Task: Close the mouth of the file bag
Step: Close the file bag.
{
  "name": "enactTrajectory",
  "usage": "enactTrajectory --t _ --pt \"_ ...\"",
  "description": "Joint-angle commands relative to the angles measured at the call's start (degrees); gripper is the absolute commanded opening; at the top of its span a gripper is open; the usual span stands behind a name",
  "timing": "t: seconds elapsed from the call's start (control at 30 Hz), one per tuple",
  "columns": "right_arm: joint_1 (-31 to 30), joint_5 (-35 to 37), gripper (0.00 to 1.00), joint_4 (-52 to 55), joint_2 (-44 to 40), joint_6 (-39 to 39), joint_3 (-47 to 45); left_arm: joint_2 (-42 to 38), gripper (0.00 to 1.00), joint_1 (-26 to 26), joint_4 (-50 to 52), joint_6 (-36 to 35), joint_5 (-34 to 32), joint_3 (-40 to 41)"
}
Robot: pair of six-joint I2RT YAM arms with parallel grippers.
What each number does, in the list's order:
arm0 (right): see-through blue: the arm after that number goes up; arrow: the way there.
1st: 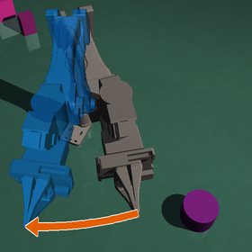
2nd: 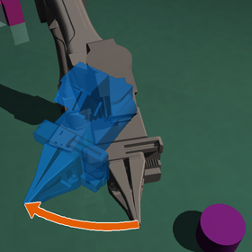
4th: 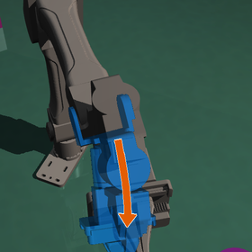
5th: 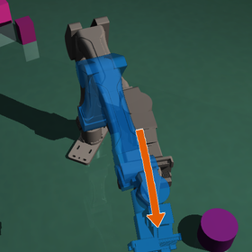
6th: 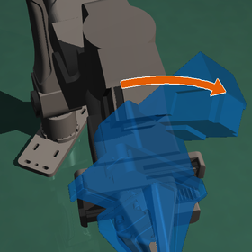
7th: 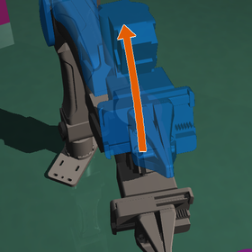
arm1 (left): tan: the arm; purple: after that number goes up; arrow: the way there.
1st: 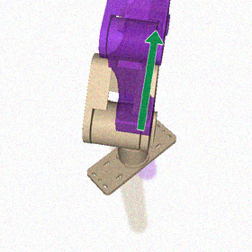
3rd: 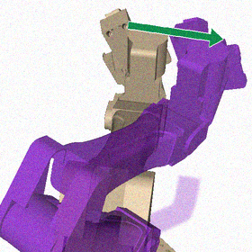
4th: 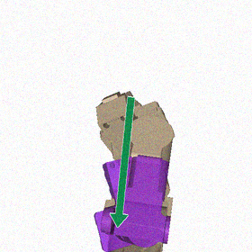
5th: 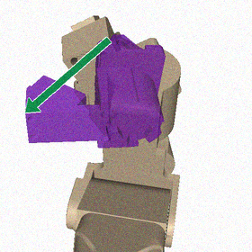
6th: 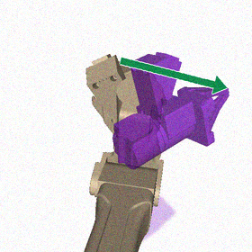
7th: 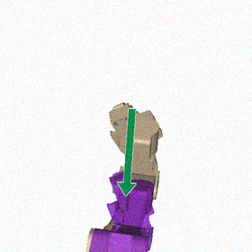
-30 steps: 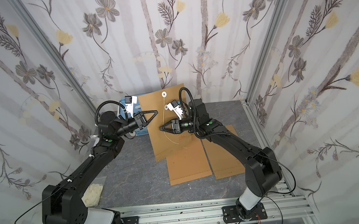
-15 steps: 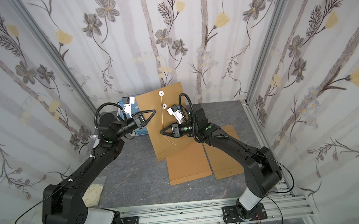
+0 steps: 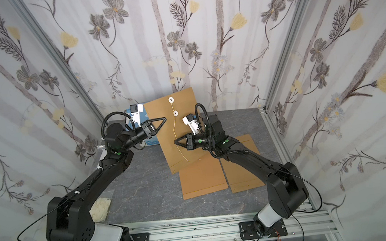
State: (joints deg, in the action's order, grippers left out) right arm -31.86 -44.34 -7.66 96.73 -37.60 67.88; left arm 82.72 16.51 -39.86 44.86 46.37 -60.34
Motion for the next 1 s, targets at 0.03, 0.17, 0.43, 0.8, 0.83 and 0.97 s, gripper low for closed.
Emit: enactTrajectory --t 0.03,0.17,0.43,0.8,0.83,0.97 --pt "-0.47 4.79 0.0 4.23 -0.95 0.9 0.66 0.41 0.0 -0.08 -4.93 1.52 0.46 0.48" --pt "-1.54 4.17 0.0 3.31 -0.57 -0.72 0.8 1.95 0.0 -0.11 -7.25 3.64 1.54 0.05" --pt "-3.98 5.95 0.0 4.82 0.62 -0.36 2.42 2.38 0.0 -0.14 -8.57 4.51 1.77 0.02" --pt "-1.63 7.26 0.0 6.34 0.75 -1.36 0.83 5.67 0.0 -1.87 -20.98 15.26 4.84 0.26" --pt "-1.12 7.03 0.0 6.21 0.73 -1.67 0.47 6.09 0.0 -1.93 -21.54 15.81 5.28 -0.05" --pt "0.63 5.94 0.0 6.32 -0.01 -2.05 -0.62 6.89 0.0 -1.93 -23.41 17.04 6.26 -0.05"
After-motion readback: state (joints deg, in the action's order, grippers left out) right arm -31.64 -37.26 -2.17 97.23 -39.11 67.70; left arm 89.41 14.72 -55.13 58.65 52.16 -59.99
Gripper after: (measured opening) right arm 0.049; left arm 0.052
